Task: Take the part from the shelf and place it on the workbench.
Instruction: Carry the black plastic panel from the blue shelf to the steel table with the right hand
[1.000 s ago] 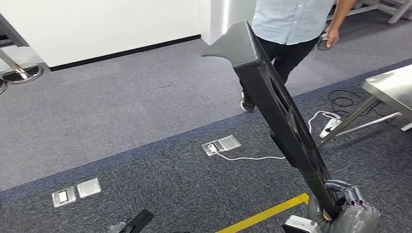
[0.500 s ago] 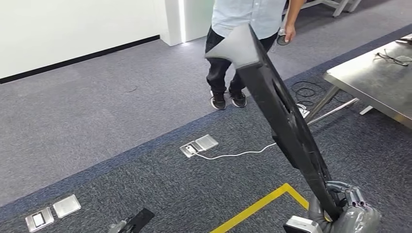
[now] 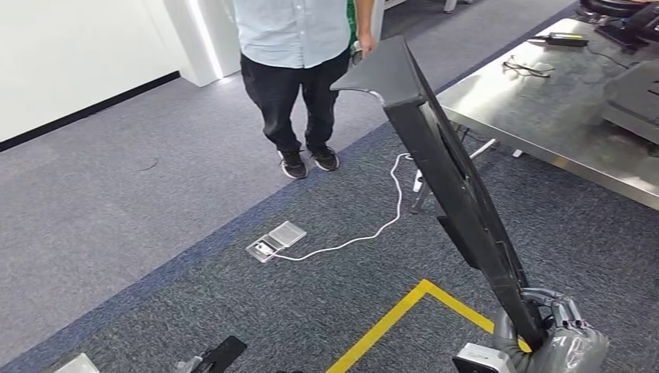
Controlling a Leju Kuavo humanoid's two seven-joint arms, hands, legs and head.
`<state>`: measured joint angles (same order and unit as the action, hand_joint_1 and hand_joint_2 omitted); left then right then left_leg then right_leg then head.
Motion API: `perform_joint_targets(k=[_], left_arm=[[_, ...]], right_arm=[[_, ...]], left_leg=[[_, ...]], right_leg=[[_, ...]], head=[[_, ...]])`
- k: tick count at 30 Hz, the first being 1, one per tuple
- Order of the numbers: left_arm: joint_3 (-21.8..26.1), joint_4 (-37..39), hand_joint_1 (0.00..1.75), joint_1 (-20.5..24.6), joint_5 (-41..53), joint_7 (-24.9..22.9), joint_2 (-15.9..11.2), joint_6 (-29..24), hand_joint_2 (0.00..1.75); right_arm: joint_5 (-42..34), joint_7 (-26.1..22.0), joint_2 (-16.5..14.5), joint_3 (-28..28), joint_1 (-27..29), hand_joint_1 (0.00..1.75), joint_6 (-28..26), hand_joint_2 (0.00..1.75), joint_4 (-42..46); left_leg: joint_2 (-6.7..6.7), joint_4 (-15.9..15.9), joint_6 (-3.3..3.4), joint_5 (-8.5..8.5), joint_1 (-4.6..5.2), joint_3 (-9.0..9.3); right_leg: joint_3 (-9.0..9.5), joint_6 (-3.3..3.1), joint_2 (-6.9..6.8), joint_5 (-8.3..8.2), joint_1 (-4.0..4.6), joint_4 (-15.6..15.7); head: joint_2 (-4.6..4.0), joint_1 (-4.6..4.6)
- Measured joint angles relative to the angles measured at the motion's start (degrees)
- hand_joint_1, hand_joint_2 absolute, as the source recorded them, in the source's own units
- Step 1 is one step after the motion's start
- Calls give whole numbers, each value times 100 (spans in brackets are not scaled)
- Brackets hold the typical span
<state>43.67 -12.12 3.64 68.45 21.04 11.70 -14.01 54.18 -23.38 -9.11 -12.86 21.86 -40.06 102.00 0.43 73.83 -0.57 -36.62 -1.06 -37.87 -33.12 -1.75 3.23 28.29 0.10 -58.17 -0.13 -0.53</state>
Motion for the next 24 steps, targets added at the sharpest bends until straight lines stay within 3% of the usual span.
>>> perform_joint_targets(k=[1,3,5,7,9,11,13,14,15,17,19,20,22,24], left_arm=[[0,0,0,3,0,0,-1,10,175],[0,1,0,6,1,2,-7,45,175],[1,1,0,3,0,2,-13,76,175],[2,1,0,18,2,4,-12,88,175],[4,1,0,43,8,9,-12,105,175],[4,1,0,43,16,15,-12,123,175],[5,1,0,25,16,23,-14,123,175],[6,1,0,23,14,30,-15,120,175],[7,1,0,27,11,35,-15,116,175],[7,1,0,40,13,45,-14,113,175],[8,1,0,48,14,56,-14,111,175],[9,1,0,50,14,61,-14,110,175],[9,1,0,59,14,67,-10,108,175],[9,1,0,76,17,73,-4,102,175]], right_arm=[[2,9,0,-1,1,175,0,175,-1],[7,42,0,-2,-4,175,1,175,-12],[14,68,1,-3,-7,175,3,175,-25],[22,75,3,-1,3,175,3,175,-29],[32,76,7,0,1,175,1,175,-30],[42,78,12,-4,-34,175,1,175,-35],[45,99,23,-10,-59,175,2,175,-50],[45,122,29,-11,-60,175,2,175,-60],[45,144,34,-11,-59,175,2,175,-68],[49,170,40,-12,-62,175,2,175,-76],[55,172,43,-18,-77,175,2,175,-77],[57,172,45,-21,-82,175,2,175,-78],[57,172,50,-23,-80,175,2,175,-78],[59,172,55,-27,-78,175,1,175,-78]], left_leg=[[-42,-323,21,259,-1,86],[-317,-1064,54,681,-28,331],[-537,-1405,70,780,-40,448],[-472,-1453,104,769,-32,469],[-343,-1494,163,775,-44,504],[-182,-1515,208,758,-49,543],[-11,-1514,226,726,-46,569],[65,-1513,225,709,-46,583],[134,-1513,219,690,-46,604],[253,-1515,187,643,-45,669],[350,-1516,127,593,-23,722],[397,-1519,95,575,-14,739],[500,-1549,33,556,-14,780],[414,-1478,-15,462,-29,784]], right_leg=[[25,7,88,14,-1,-1],[53,43,245,48,-1,-17],[24,104,380,58,-18,-28],[-7,177,482,55,-45,-21],[-67,256,261,159,-38,-162],[-334,334,-120,463,-33,-731],[-700,388,-261,730,-64,-1441],[-790,404,-281,728,-78,-1597],[-765,412,-302,615,-88,-1521],[-424,388,-451,210,-82,-807],[-110,322,-656,-10,-21,-166],[-63,288,-704,-13,10,-52],[-74,220,-606,4,37,-34],[-49,144,-489,-20,11,19]], head=[[0,0],[0,4],[0,5],[0,4],[0,16],[0,32],[0,36],[0,36],[0,36],[0,37],[0,33],[0,31],[0,26],[0,20]])
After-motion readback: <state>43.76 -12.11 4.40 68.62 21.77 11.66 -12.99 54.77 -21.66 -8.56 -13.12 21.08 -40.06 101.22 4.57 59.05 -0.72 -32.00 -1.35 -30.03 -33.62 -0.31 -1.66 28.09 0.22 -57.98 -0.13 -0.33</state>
